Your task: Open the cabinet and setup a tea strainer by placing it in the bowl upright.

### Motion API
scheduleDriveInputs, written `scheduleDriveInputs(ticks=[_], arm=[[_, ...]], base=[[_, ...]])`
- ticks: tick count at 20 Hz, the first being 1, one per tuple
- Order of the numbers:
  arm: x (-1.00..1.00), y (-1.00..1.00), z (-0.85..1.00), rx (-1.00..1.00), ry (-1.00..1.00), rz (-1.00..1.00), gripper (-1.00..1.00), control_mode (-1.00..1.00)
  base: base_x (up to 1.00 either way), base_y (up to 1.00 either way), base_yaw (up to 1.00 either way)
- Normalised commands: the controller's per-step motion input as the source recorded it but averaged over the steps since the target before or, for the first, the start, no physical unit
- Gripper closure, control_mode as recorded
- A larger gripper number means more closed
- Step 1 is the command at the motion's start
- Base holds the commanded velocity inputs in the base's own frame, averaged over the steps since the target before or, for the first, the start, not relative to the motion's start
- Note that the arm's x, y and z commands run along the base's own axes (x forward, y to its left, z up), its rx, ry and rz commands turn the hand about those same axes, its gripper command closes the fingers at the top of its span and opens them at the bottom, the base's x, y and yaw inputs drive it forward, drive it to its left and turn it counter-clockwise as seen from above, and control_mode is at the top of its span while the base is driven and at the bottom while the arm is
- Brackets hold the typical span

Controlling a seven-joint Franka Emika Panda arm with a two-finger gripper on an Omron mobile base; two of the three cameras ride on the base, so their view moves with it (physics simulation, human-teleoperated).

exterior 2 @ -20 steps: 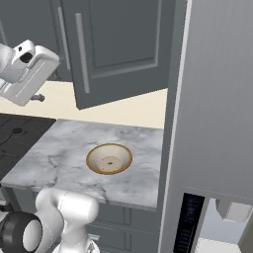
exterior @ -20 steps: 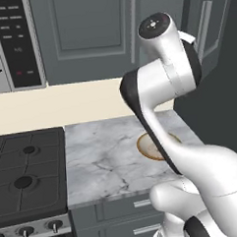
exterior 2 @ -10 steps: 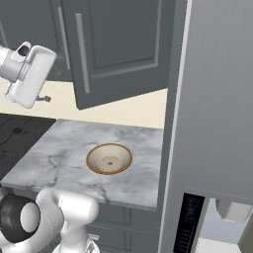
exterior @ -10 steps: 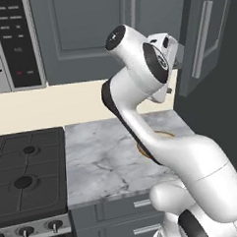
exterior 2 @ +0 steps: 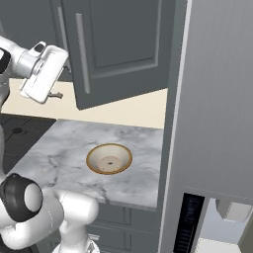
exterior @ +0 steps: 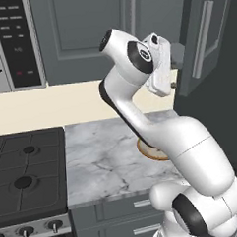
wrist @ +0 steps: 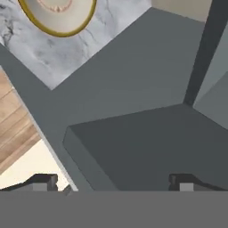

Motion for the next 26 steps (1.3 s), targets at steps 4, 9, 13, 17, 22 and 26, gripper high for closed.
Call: scheduleDriveInputs(ticks=[4,9,13,17,22,26], arm=[[0.22,-0.35,0.00,-0.13,0.27,0.00,-1.00,-1.00],[0.08,-0.38,0.00,-0.11,0.23,-0.01,-1.00,-1.00],[-0.19,-0.50,0.00,-0.08,0.14,-0.08,-1.00,-1.00],[-0.69,-0.66,0.00,-0.03,0.06,-0.15,-1.00,-1.00],[-0.79,-0.74,0.00,-0.01,0.05,-0.16,-1.00,-1.00],[-0.45,-0.66,0.00,0.00,0.03,-0.10,-1.00,-1.00]], base=[[0.00,0.00,0.00],[0.00,0.00,0.00],[0.00,0.00,0.00],[0.00,0.00,0.00],[0.00,0.00,0.00],[0.00,0.00,0.00]])
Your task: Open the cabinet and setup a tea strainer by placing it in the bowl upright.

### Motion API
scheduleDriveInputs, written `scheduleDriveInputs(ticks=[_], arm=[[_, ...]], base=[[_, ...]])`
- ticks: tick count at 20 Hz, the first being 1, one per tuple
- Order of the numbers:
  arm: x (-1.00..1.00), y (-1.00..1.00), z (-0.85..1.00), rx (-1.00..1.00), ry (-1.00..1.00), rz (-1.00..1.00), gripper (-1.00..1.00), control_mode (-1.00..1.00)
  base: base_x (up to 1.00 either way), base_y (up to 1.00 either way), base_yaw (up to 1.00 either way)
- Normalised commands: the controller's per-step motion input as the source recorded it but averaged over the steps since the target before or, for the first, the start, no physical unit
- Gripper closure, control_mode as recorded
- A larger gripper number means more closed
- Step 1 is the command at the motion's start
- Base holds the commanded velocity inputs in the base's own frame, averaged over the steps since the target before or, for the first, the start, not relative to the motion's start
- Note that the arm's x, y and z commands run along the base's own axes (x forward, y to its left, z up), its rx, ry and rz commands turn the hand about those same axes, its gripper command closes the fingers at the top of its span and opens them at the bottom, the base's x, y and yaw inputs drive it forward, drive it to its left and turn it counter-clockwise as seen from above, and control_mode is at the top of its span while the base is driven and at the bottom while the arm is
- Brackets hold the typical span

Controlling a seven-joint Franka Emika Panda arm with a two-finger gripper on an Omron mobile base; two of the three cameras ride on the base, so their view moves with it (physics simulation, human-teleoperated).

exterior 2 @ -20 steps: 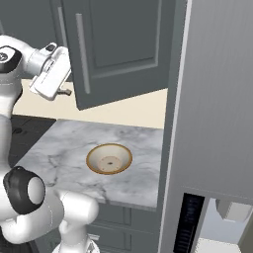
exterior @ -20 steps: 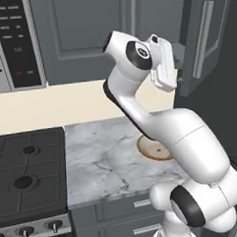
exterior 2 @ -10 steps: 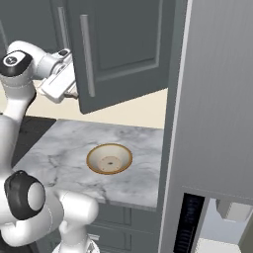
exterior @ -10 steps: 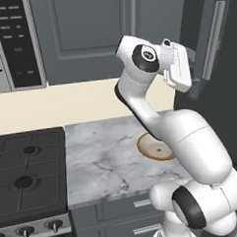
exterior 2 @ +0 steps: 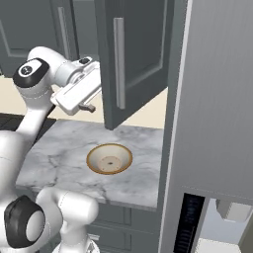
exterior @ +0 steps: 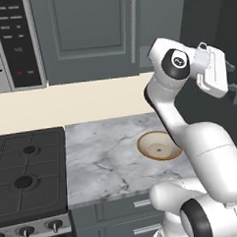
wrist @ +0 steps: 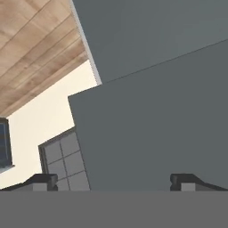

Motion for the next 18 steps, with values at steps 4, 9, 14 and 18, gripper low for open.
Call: scheduleDriveInputs(ticks=[4,9,14,18], arm=[[-0.15,-0.55,-0.01,0.00,0.03,-0.06,-1.00,-1.00],[0.00,-0.49,-0.02,0.00,0.05,-0.04,-1.00,-1.00],[0.00,-0.48,-0.01,0.00,0.00,-0.02,-1.00,-1.00],[0.00,-0.11,0.00,0.00,0.00,-0.01,-1.00,-1.00]], base=[[0.00,0.00,0.00],[0.00,0.00,0.00],[0.00,0.00,0.00],[0.00,0.00,0.00]])
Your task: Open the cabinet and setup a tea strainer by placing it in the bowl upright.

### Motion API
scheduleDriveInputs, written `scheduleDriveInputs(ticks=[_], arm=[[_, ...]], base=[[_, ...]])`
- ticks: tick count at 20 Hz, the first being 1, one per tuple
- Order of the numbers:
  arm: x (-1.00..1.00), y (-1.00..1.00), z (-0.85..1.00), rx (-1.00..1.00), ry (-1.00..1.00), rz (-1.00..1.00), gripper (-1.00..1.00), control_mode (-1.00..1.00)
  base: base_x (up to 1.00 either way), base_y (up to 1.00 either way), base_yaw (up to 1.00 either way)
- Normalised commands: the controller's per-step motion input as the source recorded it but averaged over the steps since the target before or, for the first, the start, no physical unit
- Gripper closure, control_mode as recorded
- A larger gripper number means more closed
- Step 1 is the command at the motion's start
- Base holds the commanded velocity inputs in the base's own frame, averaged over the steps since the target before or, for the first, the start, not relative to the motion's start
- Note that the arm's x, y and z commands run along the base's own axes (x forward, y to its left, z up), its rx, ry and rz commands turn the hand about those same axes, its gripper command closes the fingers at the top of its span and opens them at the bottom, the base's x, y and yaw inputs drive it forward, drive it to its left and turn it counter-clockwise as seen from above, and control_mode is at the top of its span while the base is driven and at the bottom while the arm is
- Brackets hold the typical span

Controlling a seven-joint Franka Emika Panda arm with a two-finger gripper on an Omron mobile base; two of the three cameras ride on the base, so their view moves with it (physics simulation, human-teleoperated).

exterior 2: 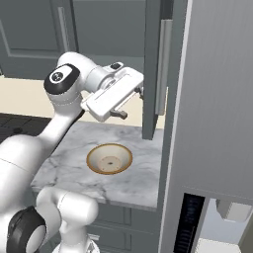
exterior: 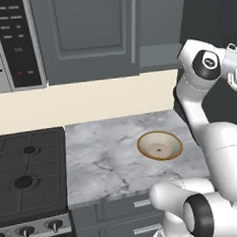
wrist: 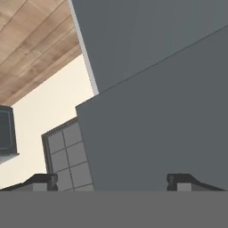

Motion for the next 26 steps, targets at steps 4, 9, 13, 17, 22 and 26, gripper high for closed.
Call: scheduleDriveInputs(ticks=[4,9,13,17,22,26], arm=[[-0.02,0.09,0.00,0.00,0.00,-0.04,-1.00,-1.00],[0.08,0.79,0.00,0.00,-0.05,-0.03,-1.00,-1.00],[0.45,0.84,-0.10,0.08,-0.11,-0.04,-1.00,-1.00],[0.37,0.52,-0.21,0.32,-0.31,-0.12,-1.00,-1.00],[0.04,0.03,-0.54,0.57,-0.53,-0.23,-1.00,-1.00],[0.00,0.13,-0.52,0.49,-0.61,-0.24,-1.00,-1.00]], base=[[0.00,0.00,0.00],[0.00,0.00,0.00],[0.00,0.00,0.00],[0.00,0.00,0.00],[0.00,0.00,0.00],[0.00,0.00,0.00]])
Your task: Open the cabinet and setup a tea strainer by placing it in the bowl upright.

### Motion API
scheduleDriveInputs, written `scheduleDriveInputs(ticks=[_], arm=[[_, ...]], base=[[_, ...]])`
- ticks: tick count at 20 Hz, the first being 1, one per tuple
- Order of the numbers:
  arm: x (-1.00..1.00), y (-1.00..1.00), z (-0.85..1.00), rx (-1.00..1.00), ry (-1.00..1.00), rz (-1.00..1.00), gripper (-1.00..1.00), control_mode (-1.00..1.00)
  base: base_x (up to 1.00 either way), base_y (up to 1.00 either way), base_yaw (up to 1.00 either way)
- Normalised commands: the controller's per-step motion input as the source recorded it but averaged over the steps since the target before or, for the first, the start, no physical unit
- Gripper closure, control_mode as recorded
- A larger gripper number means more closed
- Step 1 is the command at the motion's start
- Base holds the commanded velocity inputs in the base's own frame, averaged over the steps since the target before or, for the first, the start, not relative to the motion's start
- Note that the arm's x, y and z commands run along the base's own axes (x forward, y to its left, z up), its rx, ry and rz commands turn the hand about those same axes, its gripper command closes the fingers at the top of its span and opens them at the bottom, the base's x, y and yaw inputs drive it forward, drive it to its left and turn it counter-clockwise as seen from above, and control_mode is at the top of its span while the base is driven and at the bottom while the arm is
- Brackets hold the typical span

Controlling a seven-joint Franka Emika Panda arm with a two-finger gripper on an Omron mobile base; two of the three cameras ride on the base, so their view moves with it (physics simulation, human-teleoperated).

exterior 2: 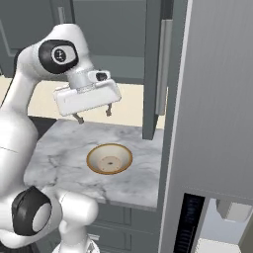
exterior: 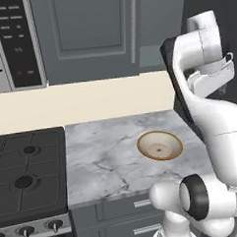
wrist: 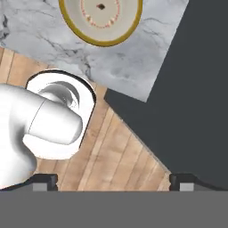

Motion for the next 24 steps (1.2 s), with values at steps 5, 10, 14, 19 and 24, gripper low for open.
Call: scheduleDriveInputs(ticks=[5,10,14,19,24], arm=[[0.00,0.37,-0.17,0.22,-0.58,-0.09,-1.00,-1.00],[0.24,0.22,0.29,0.00,-0.67,0.01,-1.00,-1.00],[0.14,0.41,0.53,-0.01,-0.54,0.00,-1.00,-1.00],[0.00,0.39,0.83,0.02,-0.26,-0.13,-1.00,-1.00],[0.01,0.50,0.35,0.26,-0.04,-0.33,-1.00,-1.00]], base=[[0.00,0.00,0.00],[0.00,0.00,0.00],[0.00,0.00,0.00],[0.00,0.00,0.00],[0.00,0.00,0.00]])
